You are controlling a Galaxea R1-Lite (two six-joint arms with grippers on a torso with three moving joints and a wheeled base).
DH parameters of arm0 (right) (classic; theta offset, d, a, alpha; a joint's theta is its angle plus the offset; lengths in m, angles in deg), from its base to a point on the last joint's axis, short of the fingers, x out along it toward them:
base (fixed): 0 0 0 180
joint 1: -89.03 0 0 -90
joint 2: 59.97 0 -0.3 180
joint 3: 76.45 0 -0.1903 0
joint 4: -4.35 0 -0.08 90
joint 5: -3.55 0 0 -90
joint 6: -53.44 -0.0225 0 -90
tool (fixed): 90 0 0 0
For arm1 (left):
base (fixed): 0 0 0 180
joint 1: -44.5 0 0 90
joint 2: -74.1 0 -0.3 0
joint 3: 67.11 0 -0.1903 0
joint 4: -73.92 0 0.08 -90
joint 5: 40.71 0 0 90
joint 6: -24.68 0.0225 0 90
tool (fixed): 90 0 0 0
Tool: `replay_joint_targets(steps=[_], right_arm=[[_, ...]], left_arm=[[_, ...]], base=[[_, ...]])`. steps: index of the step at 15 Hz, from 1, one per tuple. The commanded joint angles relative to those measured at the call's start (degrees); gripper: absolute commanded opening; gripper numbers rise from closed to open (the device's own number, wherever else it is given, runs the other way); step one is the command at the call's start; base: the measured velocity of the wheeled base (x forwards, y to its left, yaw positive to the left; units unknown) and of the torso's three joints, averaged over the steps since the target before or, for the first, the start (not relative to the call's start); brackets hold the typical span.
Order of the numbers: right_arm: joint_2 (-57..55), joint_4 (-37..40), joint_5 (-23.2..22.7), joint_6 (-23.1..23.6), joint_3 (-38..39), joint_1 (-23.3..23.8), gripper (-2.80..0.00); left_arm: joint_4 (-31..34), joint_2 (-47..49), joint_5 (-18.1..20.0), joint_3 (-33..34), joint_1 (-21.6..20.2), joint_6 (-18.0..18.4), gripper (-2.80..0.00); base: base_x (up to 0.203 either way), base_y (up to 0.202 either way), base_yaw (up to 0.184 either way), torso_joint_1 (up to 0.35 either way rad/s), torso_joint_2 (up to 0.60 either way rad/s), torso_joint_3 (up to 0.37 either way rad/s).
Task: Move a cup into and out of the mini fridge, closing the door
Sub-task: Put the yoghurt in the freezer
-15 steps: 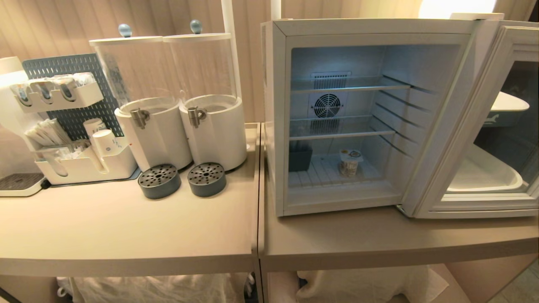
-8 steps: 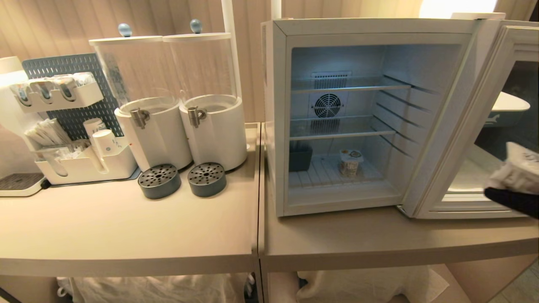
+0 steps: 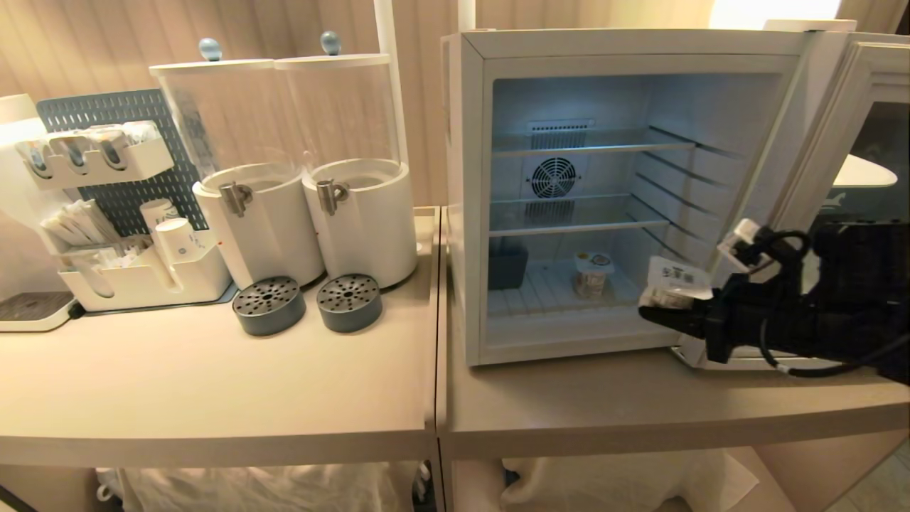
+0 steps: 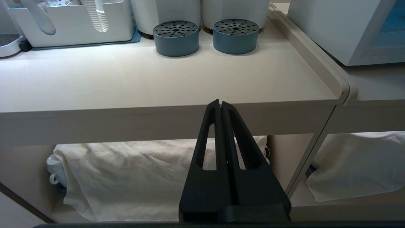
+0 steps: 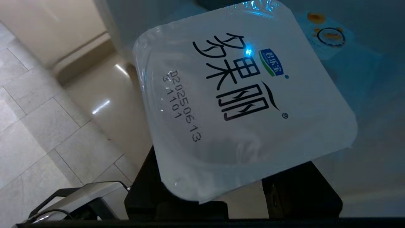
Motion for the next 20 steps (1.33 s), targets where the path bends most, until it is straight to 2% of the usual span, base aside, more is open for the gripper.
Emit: replay_joint_targets(steps=[1,4,7,12,16,20], right_arm=[[-11.83,-1.16,0.81,0.11,-4.88,-1.68,-2.8],[-18.88,-1.26,3.66,-1.2,-14.83,-5.18,-2.8],[-25.03,-1.07,6.94,-2.43,-21.12,-7.46,-2.8],[-33.9,-1.08,13.04,-9.29,-31.93,-8.7,-2.8],[-35.29,-0.34,15.52,-13.25,-34.69,-11.38,-2.8],[-36.22,-0.17,15.87,-13.17,-36.04,-12.07,-2.8]], left_arm=[[-0.03,0.07,0.0,0.01,-0.01,0.0,-2.8],[-0.03,0.06,0.0,0.01,-0.01,0.0,-2.8],[-0.2,0.07,0.0,0.01,-0.01,-0.18,-2.8],[-0.12,0.07,0.0,0.01,-0.01,-0.18,-2.8],[-0.12,0.07,0.0,0.01,-0.01,-0.18,-2.8],[-0.28,0.07,0.0,0.01,-0.01,-0.26,-2.8]], base=[[0.0,0.0,0.0,0.0,0.0,0.0],[0.0,0.0,0.0,0.0,0.0,0.0],[0.0,0.0,0.0,0.0,0.0,0.0],[0.0,0.0,0.0,0.0,0.0,0.0],[0.0,0.0,0.0,0.0,0.0,0.0],[0.0,0.0,0.0,0.0,0.0,0.0]])
